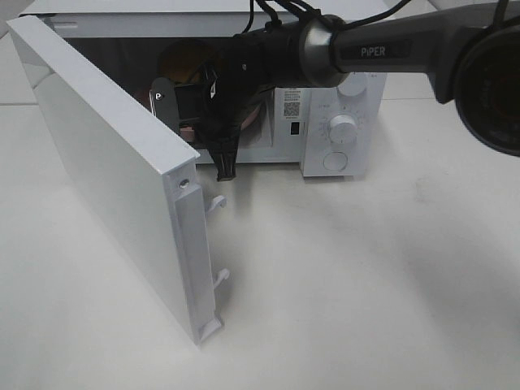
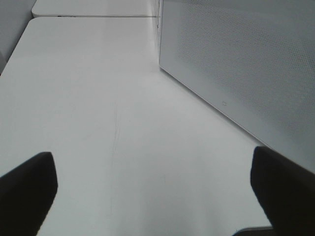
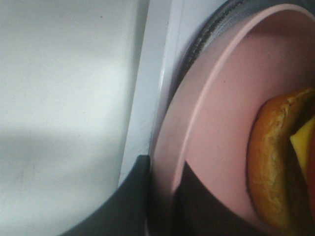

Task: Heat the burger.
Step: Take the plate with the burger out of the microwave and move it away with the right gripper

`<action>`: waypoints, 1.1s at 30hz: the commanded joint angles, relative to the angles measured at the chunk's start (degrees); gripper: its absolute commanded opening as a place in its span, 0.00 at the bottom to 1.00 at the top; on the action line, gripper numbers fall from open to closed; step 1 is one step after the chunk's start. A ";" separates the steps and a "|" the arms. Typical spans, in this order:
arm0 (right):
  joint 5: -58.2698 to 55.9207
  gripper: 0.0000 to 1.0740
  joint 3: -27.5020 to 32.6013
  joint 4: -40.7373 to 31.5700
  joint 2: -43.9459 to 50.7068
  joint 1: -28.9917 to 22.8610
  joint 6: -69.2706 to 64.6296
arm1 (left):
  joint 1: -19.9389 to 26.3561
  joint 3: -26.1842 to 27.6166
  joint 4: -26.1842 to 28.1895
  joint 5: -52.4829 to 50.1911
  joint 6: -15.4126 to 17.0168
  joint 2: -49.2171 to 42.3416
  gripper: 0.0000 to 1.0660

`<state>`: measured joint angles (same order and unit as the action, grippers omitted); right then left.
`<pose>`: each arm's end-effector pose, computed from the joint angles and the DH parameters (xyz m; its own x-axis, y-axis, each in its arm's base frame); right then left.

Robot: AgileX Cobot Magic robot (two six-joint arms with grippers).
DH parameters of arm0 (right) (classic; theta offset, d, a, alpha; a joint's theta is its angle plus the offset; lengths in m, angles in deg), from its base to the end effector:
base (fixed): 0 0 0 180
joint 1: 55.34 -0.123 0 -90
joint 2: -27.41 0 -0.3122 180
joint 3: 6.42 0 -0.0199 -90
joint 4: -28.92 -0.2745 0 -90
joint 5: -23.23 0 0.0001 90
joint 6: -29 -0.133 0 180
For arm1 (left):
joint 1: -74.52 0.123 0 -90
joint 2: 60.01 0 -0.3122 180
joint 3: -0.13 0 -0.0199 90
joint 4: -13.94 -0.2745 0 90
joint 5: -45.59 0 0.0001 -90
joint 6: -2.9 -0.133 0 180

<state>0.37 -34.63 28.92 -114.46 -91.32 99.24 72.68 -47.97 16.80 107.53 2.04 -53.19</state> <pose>0.4827 0.3504 0.1273 0.3544 -0.9057 -0.2326 -0.7512 -0.1276 -0.6476 0.0215 -0.0066 0.2741 -0.4517 0.0060 -0.8921 0.0675 0.9973 -0.0274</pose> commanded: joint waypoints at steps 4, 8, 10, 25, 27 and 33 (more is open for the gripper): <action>4.76 0.00 6.25 0.00 4.76 -0.34 2.75 | 0.17 -0.17 0.11 -0.69 0.29 -0.34 0.94; 6.88 0.00 10.54 0.00 7.28 -0.34 3.84 | 0.17 -0.17 0.11 -0.69 0.29 -0.34 0.94; 7.33 0.00 11.34 0.00 7.68 -0.34 4.35 | 0.17 -0.17 0.11 -0.69 0.29 -0.34 0.94; 13.18 0.00 23.32 0.00 16.10 -0.34 6.02 | 0.17 -0.17 0.11 -0.69 0.34 -0.34 0.94; 13.69 0.00 26.13 0.00 17.93 -0.34 7.33 | 0.17 -0.17 0.11 -0.69 0.34 -0.34 0.94; 14.15 0.00 29.51 -0.34 20.40 -0.23 8.82 | 0.17 -0.17 0.11 -0.69 0.34 -0.34 0.94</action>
<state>11.49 -5.12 28.57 -96.01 -92.00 108.64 72.68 -47.97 16.80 107.53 2.04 -53.19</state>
